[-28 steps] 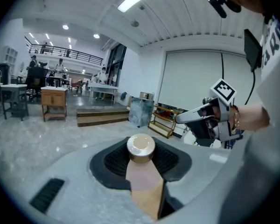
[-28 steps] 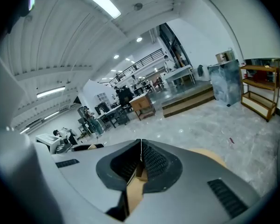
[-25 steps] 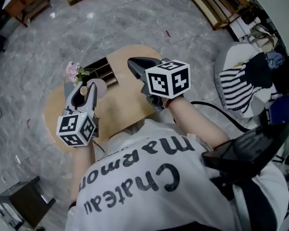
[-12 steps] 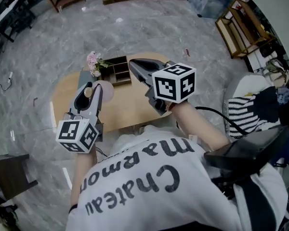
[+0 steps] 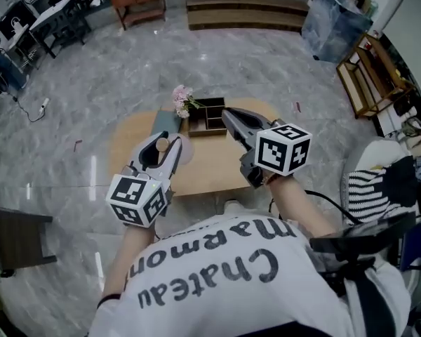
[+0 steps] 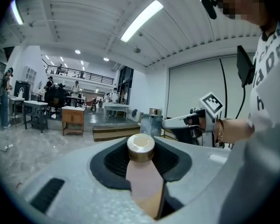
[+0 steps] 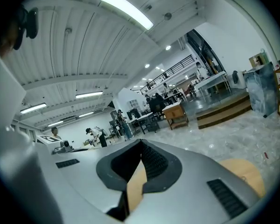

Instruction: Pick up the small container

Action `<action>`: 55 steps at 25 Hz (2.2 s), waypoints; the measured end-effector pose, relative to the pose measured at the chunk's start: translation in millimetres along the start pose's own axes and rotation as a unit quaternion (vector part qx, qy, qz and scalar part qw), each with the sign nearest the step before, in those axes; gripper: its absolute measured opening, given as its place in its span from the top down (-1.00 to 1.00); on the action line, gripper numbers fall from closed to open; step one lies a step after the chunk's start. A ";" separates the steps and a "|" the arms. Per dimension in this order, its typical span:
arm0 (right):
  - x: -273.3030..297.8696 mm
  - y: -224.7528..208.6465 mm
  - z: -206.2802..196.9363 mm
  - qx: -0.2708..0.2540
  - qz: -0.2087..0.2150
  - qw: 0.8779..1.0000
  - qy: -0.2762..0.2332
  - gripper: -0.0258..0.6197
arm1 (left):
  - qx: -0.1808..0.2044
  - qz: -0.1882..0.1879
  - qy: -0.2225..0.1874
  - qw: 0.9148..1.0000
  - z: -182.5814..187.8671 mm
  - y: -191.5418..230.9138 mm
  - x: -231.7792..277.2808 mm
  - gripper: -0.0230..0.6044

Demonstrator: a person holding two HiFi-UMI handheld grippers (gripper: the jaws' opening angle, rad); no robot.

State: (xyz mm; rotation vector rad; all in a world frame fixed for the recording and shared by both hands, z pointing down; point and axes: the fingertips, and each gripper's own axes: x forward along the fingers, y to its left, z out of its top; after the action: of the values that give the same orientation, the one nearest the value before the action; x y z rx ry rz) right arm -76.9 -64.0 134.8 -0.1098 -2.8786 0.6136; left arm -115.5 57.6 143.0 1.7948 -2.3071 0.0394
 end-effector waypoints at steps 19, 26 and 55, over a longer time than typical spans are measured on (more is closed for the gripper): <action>-65.6 85.8 -61.6 -0.022 -0.084 0.996 -0.001 0.88 | -0.016 -0.009 -0.020 1.000 -26.7 -8.6 -123.6 0.51; -88.6 78.0 -69.9 0.023 -0.116 0.993 -0.032 0.88 | -0.028 0.000 -0.032 0.999 -34.5 -8.6 -146.7 0.50; -98.9 68.7 -102.8 -0.037 -0.140 0.989 0.033 0.88 | -0.042 0.001 -0.030 0.999 -45.9 -11.2 -148.5 0.51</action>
State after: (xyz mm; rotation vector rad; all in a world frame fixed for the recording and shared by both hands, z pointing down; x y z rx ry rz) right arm 43.2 28.2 181.3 0.2553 -2.7804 0.4397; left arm -63.4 203.6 158.7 1.7746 -2.3144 -0.1116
